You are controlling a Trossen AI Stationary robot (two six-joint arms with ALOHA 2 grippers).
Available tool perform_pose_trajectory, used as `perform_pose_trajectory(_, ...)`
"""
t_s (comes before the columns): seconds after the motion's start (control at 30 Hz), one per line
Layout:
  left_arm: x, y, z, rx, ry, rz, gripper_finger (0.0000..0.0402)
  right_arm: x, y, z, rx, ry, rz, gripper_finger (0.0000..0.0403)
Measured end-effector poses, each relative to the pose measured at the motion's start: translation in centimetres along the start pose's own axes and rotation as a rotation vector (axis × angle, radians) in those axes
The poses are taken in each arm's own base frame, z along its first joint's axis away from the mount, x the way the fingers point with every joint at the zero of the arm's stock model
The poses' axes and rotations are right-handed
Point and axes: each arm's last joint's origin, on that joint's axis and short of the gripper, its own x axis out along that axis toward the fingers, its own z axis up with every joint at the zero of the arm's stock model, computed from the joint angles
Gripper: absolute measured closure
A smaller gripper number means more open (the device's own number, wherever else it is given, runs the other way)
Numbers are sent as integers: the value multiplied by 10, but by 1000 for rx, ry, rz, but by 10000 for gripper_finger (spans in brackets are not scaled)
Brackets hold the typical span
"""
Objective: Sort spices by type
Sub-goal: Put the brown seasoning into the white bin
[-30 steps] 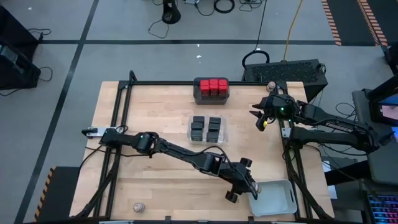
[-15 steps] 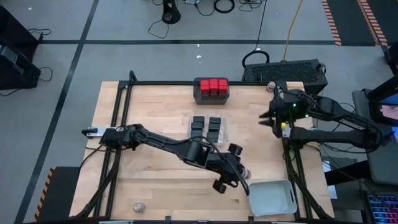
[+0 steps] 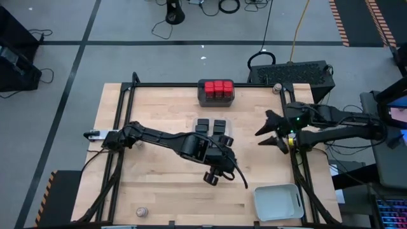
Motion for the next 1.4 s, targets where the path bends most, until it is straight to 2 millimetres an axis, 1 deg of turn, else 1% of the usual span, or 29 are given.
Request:
perform_pose_trajectory(0.07,1,1,-4,-25,35,-11,205,9,2,2,-25,-12,28,183)
perform_pose_trajectory(0.23,11,2,-11,-51,78,-21,205,41,4,-3,-99,69,65,145)
perform_pose_trajectory(0.37,12,2,-10,-34,70,-21,205,68,6,-11,-145,116,99,134)
perform_pose_trajectory(0.43,13,1,-11,-33,78,-25,205,78,9,-10,-162,118,124,133)
perform_pose_trajectory(0.53,13,1,-11,-33,75,-25,205,87,15,-5,-216,67,181,133)
perform_pose_trajectory(0.7,13,2,-9,-37,54,-19,205,96,19,2,-256,-8,201,133)
perform_pose_trajectory(0.97,13,4,-6,-42,28,38,205,108,17,3,-238,-11,195,133)
perform_pose_trajectory(1.4,13,7,1,-30,-30,88,204,109,18,6,-234,-49,204,133)
